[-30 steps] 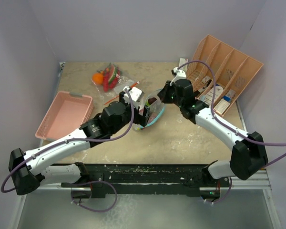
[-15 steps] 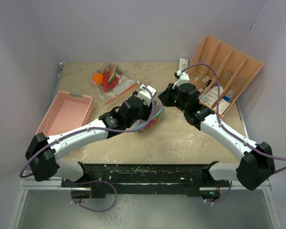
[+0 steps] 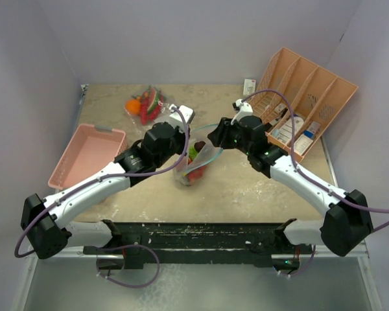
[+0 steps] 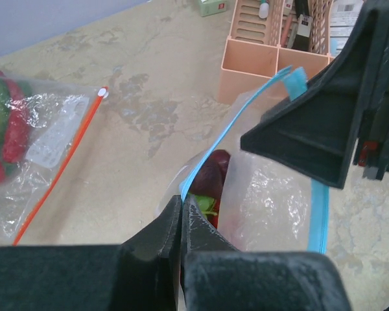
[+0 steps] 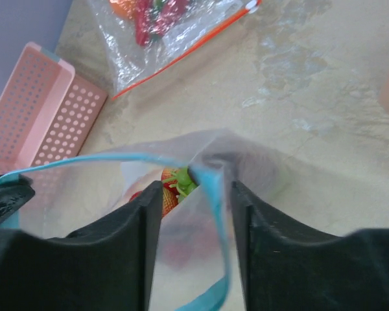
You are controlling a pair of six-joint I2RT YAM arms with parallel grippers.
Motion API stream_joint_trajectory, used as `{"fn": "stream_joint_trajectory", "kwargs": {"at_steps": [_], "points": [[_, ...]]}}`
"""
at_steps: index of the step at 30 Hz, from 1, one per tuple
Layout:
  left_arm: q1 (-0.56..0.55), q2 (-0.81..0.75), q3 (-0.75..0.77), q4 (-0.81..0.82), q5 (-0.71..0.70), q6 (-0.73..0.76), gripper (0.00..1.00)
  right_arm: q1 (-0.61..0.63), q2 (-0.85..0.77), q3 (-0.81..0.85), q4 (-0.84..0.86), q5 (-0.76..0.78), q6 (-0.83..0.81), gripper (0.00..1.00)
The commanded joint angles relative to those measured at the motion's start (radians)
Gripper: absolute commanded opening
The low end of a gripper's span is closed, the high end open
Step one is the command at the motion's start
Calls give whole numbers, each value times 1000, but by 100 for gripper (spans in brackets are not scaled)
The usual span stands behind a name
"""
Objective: Open the zip-top bag and remove the fake food
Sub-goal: Open the zipper of the food storage bag at the center of the board.
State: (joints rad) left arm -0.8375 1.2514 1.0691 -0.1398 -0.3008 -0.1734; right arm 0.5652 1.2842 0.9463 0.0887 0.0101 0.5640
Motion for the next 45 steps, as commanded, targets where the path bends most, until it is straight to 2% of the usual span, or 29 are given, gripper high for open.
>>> {"fn": "stream_joint_trajectory", "kwargs": {"at_steps": [1, 3, 5, 8, 9, 10, 11, 15, 21, 24, 27, 36, 40, 45], "points": [[10, -27, -6, 24, 23, -38, 0, 67, 25, 33, 50, -49, 18, 52], [11, -28, -10, 30, 17, -46, 0, 114, 33, 19, 72, -46, 39, 54], [12, -29, -6, 29, 0, -54, 0, 153, 28, -3, 94, -26, 67, 48], [18, -35, 9, 1, -44, -67, 0, 182, 15, -24, 110, -12, 98, 26], [22, -41, 19, -22, -65, -75, 0, 189, 13, -23, 111, -10, 103, 13], [28, -48, 31, -50, -89, -85, 0, 198, 14, -16, 112, -15, 107, 4], [34, -61, 44, -82, -113, -93, 0, 201, 20, -5, 112, -20, 107, 0], [46, -151, 104, -215, -198, -136, 0, 223, 91, 95, 121, -63, 99, 0], [46, -287, 198, -376, -203, -188, 0, 291, 220, 293, 120, -113, 65, 0], [45, -282, 209, -404, -194, -189, 0, 300, 238, 306, 124, -116, 61, 0], [46, -225, 192, -385, -155, -197, 0, 295, 235, 237, 135, -132, 107, 0], [44, 16, 50, -110, 0, -282, 0, 200, 186, -109, 184, -121, 179, 0], [44, 52, 23, -36, 61, -311, 0, 139, 79, -203, 97, -56, 152, 0], [42, 18, 16, -29, 58, -308, 0, 103, 5, -213, -22, 34, 83, 0]]}}
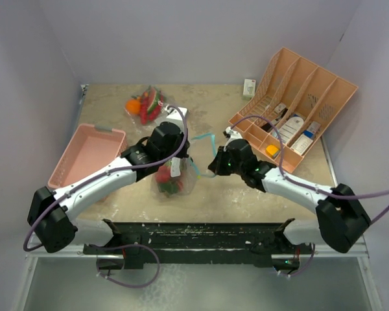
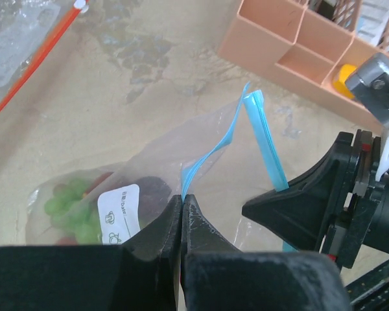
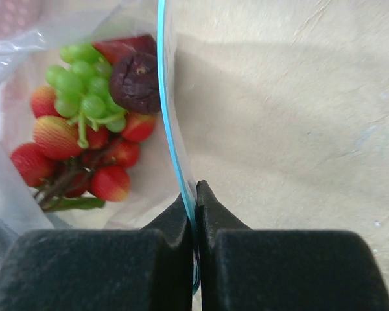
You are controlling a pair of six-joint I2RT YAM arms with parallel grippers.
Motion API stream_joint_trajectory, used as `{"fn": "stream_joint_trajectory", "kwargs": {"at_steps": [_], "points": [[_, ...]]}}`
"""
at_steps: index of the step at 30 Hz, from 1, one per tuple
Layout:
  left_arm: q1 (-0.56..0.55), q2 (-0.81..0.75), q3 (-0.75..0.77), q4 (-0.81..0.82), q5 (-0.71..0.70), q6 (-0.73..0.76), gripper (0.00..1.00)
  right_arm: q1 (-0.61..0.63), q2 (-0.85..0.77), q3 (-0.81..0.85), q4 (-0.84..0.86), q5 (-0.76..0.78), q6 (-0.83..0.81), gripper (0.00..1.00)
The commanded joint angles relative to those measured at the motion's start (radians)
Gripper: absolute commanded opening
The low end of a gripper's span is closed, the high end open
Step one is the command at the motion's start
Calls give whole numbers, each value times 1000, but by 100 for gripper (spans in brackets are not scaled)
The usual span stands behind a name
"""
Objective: Open the zip-top bag and remove the fake food
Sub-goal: Open the zipper of the food storage bag at the center of the board, then pick up the fake fruit from the zipper food storage bag.
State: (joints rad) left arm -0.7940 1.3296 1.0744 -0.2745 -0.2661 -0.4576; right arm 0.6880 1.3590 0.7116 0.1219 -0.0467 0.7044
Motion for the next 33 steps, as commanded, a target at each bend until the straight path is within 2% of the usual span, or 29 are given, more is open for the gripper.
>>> {"fn": "stream_joint_trajectory", "kwargs": {"at_steps": [1, 4, 8, 11, 15, 18, 21, 23, 28, 33], "points": [[-2, -67, 8, 108, 24, -21, 0, -20, -76, 33, -75, 95, -68, 0], [-1, -64, -6, 112, 31, -21, 0, -19, -105, 84, -106, 80, -93, 3], [-2, -52, -63, 163, 54, -53, 0, -21, -153, 153, -134, 49, -131, 24], [-1, -58, -104, 174, 45, -70, 0, -20, -215, 176, -192, 66, -132, 33], [1, -66, -135, 185, 22, -70, 0, -19, -319, 184, -223, 120, -128, 38], [1, -59, -133, 193, 24, -71, 0, -20, -317, 190, -184, 74, -129, 22], [1, -53, -119, 192, 30, -67, 0, -19, -221, 214, -142, 40, -138, 1], [1, -57, -111, 185, 30, -66, 0, -20, -151, 213, -108, -35, -138, 0], [1, -87, -115, 170, 25, -69, 0, -19, 2, 189, 78, -95, -98, 0], [2, -110, -114, 147, 8, -67, 0, -18, 130, 187, 161, -121, -86, 0]]}}
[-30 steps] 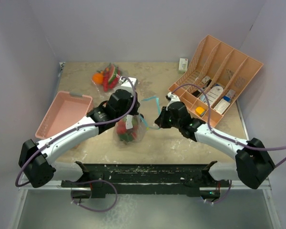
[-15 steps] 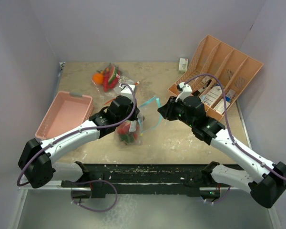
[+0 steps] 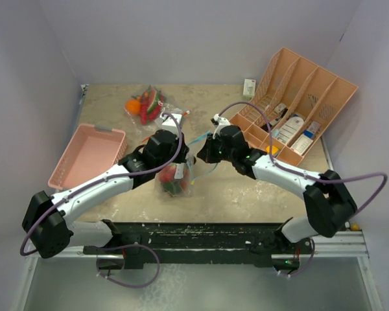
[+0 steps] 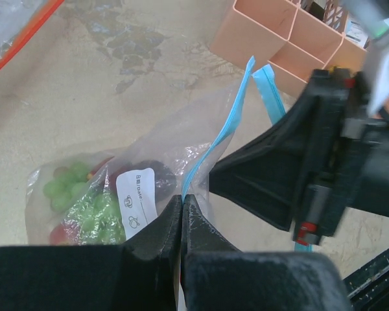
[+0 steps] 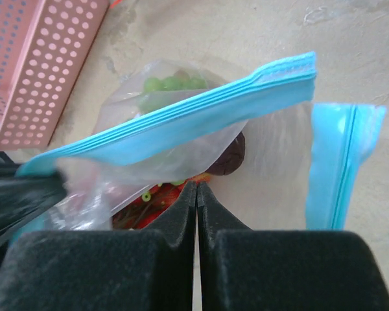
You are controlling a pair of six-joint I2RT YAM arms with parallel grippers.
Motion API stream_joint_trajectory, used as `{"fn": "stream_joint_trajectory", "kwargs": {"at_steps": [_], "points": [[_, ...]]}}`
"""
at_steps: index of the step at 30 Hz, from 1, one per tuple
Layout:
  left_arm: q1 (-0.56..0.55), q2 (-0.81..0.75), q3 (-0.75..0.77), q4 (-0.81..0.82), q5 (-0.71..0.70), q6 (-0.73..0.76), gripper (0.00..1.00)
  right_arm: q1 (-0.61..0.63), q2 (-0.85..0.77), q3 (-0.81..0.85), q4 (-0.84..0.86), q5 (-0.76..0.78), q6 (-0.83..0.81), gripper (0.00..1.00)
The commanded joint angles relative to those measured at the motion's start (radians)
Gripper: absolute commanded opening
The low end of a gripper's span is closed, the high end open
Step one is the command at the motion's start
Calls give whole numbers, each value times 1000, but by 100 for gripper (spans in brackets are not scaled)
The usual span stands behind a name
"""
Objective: Open the zip-top bag and remove the fake food
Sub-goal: Pick up the fake fruit from the zipper food storage bag.
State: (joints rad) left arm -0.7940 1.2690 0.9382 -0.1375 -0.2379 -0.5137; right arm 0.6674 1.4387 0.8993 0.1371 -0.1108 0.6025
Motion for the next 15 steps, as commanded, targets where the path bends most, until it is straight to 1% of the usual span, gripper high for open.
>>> {"fn": "stream_joint_trajectory", "kwargs": {"at_steps": [1, 6, 7, 8, 9, 10, 12, 13, 14, 15], "points": [[1, -54, 22, 6, -24, -10, 0, 6, 69, -2, 166, -60, 15, 1], [1, -64, 20, -1, -19, 2, 0, 25, 149, 17, 223, -59, -3, 12], [2, -66, 20, -1, -19, 3, 2, 29, 163, 19, 241, -61, -5, 15], [1, -69, 20, -2, -20, 5, 7, 34, 174, 18, 262, -64, -4, 18], [2, -73, 19, -4, -23, 7, 16, 37, 187, 16, 281, -71, 0, 19], [1, -81, 19, -11, -33, 5, 32, 39, 196, 12, 304, -78, 3, 21], [1, -110, 18, -28, -59, 8, 77, 42, 217, 1, 349, -89, 13, 24], [1, -125, 16, -37, -72, 13, 96, 42, 223, -2, 363, -91, 18, 25], [1, -144, 11, -49, -91, 18, 100, 41, 229, -5, 372, -93, 20, 26], [1, -164, 5, -62, -112, 22, 99, 41, 232, -9, 380, -93, 21, 26]]}}
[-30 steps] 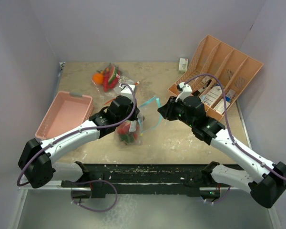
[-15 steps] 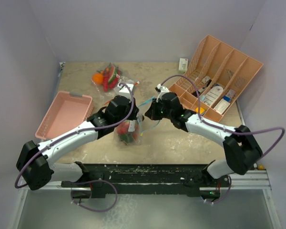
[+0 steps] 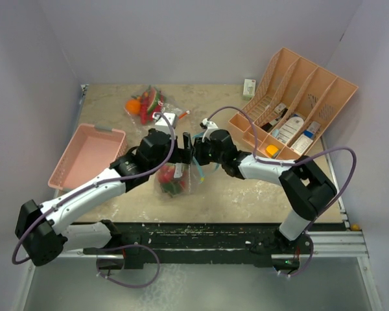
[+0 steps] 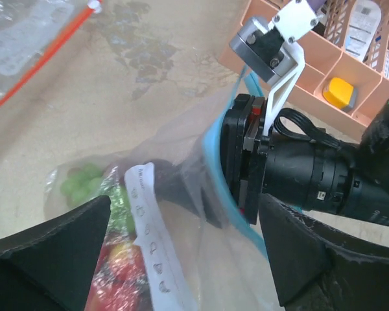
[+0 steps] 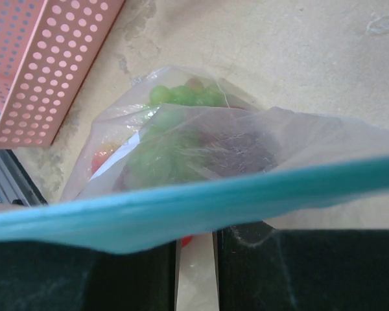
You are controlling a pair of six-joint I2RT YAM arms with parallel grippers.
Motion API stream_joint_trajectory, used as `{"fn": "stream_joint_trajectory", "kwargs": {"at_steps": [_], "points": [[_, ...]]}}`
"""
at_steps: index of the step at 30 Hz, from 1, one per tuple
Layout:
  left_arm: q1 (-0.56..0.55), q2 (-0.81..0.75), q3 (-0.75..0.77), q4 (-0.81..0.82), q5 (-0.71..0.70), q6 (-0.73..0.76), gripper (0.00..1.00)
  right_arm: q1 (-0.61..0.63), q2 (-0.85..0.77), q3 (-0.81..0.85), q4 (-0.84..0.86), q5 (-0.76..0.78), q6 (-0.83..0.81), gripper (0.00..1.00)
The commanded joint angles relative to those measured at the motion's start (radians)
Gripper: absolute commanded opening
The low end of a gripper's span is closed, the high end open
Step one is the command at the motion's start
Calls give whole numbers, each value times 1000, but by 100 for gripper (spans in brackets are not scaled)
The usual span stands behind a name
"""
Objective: Open the zip-top bag and remove the fake food
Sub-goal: Pick up the fake fruit from the zipper food storage bag.
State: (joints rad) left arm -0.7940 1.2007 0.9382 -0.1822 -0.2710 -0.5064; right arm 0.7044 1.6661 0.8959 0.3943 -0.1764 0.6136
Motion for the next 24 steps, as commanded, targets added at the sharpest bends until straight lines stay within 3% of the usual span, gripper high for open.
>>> {"fn": "stream_joint_trajectory", "kwargs": {"at_steps": [1, 4, 6, 8, 11, 13, 18, 24], "points": [[1, -118, -3, -28, -107, 14, 99, 6, 7, -9, 129, -28, 11, 26], [1, -185, -72, -43, -192, -10, 100, 6, 16, -15, 140, -15, 0, 29], [3, -205, -112, -48, -222, -32, 93, 6, 26, -15, 138, -5, -14, 34], [4, -195, -137, -74, -234, -65, 72, 7, 35, -16, 138, 12, -25, 39], [4, -154, -179, -84, -249, -141, 20, 11, 47, -17, 138, 48, -37, 46], [4, -127, -216, -58, -248, -174, 3, 14, 58, -11, 132, 75, -49, 52], [6, -32, -266, 12, -215, -209, 0, 31, 96, 14, 91, 128, -103, 63], [6, 39, -294, 48, -185, -243, 0, 58, 155, 14, 74, 147, -128, 65]]}}
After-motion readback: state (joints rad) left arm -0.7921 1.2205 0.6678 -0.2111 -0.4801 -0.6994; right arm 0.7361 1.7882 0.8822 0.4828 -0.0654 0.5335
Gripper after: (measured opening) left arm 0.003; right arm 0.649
